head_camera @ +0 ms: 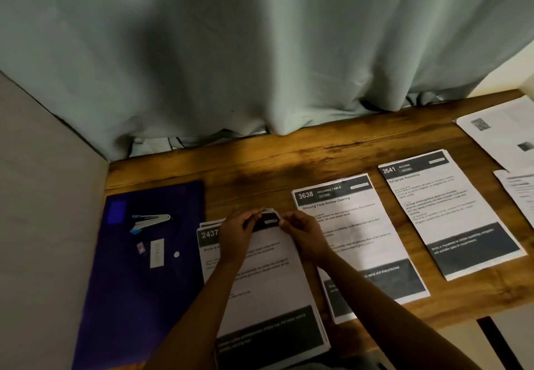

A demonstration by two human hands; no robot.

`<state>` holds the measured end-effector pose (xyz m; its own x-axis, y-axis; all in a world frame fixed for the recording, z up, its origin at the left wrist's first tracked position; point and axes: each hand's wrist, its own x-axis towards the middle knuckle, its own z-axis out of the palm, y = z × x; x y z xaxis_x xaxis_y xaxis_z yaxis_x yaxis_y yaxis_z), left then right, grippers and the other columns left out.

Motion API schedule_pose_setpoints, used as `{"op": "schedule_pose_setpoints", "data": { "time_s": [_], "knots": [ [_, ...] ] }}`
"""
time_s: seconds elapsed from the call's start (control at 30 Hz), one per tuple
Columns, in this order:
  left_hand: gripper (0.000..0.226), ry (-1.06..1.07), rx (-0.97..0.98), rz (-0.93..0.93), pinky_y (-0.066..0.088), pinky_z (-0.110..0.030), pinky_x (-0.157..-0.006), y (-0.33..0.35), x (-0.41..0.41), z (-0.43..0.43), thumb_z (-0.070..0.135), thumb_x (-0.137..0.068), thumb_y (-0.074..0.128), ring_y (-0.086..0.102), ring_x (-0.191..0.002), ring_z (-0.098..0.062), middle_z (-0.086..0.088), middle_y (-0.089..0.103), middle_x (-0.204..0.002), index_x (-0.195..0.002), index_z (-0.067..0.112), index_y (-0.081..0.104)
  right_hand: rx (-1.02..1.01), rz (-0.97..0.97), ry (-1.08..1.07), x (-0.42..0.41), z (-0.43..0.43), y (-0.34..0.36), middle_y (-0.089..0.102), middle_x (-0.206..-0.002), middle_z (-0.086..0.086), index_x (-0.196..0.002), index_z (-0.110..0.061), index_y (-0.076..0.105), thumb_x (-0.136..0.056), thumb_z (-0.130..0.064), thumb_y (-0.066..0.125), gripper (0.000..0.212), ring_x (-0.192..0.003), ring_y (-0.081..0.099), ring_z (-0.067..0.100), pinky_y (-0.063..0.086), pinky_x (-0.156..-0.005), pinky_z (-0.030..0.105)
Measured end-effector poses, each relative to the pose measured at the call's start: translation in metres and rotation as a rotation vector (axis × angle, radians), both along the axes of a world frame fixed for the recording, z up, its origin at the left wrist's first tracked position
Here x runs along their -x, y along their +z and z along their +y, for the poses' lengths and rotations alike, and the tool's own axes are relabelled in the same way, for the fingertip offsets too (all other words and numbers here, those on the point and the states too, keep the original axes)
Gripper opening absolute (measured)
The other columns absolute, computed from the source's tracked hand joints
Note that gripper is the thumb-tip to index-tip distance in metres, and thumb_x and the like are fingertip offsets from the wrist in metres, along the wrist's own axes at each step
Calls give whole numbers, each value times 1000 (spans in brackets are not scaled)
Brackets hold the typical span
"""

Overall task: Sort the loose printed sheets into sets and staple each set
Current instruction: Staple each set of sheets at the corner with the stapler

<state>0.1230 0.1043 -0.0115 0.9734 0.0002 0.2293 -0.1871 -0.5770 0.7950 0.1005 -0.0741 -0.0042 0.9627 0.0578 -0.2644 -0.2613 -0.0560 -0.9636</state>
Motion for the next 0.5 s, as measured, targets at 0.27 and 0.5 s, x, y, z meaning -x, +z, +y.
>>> {"op": "schedule_pose_setpoints", "data": {
  "time_s": [0.27, 0.5],
  "knots": [
    [29, 1, -28, -45, 30, -39, -114, -1, 0, 2, 35, -92, 55, 60, -107, -10, 2, 68, -112, -116, 23, 65, 109, -33, -176, 0, 12, 2, 71, -84, 0, -84, -14, 64, -88, -13, 64, 4, -77, 69, 11, 55, -68, 26],
    [75, 306, 67, 205, 19, -49, -115, -3, 17, 34, 61, -90, 31, 19, -141, -33, -16, 28, -151, -148, 14, 25, 21, -14, -276, 4, 8, 1, 72, -89, 5, -90, -7, 64, -89, -14, 61, 8, -84, 70, 20, 57, -79, 42]
  ]
}}
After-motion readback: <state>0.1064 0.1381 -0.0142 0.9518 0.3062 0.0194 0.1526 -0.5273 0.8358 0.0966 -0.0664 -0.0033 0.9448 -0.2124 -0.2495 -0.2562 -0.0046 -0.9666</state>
